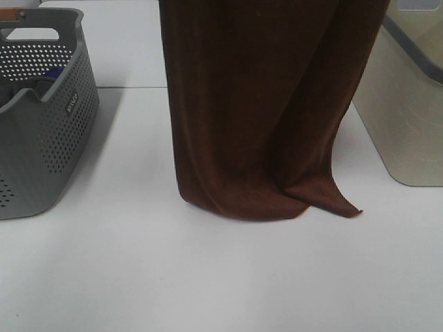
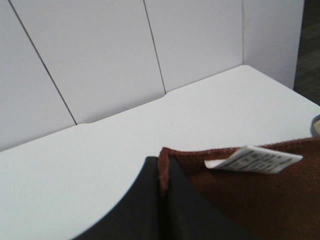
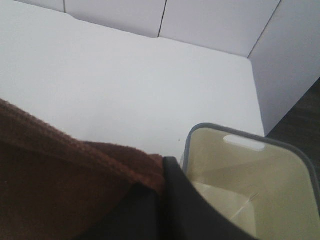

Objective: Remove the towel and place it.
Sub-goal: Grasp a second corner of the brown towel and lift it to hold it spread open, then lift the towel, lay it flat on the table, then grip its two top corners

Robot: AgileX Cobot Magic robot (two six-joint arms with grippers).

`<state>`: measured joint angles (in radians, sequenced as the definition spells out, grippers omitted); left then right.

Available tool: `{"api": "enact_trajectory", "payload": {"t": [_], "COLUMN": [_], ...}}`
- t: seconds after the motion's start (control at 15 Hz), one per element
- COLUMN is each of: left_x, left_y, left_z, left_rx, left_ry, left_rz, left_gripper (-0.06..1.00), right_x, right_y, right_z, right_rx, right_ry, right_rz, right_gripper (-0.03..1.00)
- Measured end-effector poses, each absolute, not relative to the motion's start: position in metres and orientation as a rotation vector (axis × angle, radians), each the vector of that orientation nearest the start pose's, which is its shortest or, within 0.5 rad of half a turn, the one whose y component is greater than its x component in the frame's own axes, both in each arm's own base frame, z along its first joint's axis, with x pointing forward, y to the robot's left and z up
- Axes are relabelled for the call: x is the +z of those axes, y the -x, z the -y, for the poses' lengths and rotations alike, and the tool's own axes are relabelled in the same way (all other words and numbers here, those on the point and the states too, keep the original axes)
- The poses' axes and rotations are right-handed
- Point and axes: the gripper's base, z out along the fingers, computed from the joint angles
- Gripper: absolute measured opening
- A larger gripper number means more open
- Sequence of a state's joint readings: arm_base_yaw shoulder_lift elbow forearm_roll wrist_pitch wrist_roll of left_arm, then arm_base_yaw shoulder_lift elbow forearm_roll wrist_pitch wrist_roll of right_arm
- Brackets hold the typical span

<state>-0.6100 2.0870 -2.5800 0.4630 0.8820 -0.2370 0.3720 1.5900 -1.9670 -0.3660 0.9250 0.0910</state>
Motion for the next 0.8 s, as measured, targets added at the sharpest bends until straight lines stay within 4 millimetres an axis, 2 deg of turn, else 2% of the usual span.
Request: {"api": "enact_trajectory", "payload": {"t": [0.13,0.2,0.33,0.47,0.6,0.73,0.8], "left_x": [0.456,0.448,0.450,0.470,0.488,0.495,0.493], "left_y": [-0.430,-0.446,-0.465,-0.466,-0.460,-0.456,-0.457], "left_z": [0.224,0.219,0.209,0.205,0.202,0.201,0.202], "left_rx": [-0.067,-0.081,-0.164,-0.224,-0.243,-0.210,-0.184], "left_ry": [-0.299,-0.274,-0.224,-0.249,-0.302,-0.337,-0.353], "left_rz": [-1.751,-1.711,-1.554,-1.320,-1.112,-1.050,-1.050], "left_gripper": [0.00,0.00,0.00,0.00,0.00,0.00,0.00], "right_x": [0.486,0.480,0.477,0.490,0.509,0.517,0.515], "right_y": [-0.357,-0.371,-0.392,-0.395,-0.388,-0.384,-0.386], "right_z": [-0.110,-0.116,-0.129,-0.140,-0.144,-0.142,-0.139], "right_rx": [-0.197,-0.215,-0.235,-0.216,-0.204,-0.209,-0.225], "right_ry": [0.369,0.400,0.473,0.530,0.551,0.548,0.541], "right_rz": [-1.864,-1.802,-1.624,-1.405,-1.245,-1.210,-1.245], "right_gripper": [0.00,0.00,0.00,0.00,0.00,0.00,0.00]}}
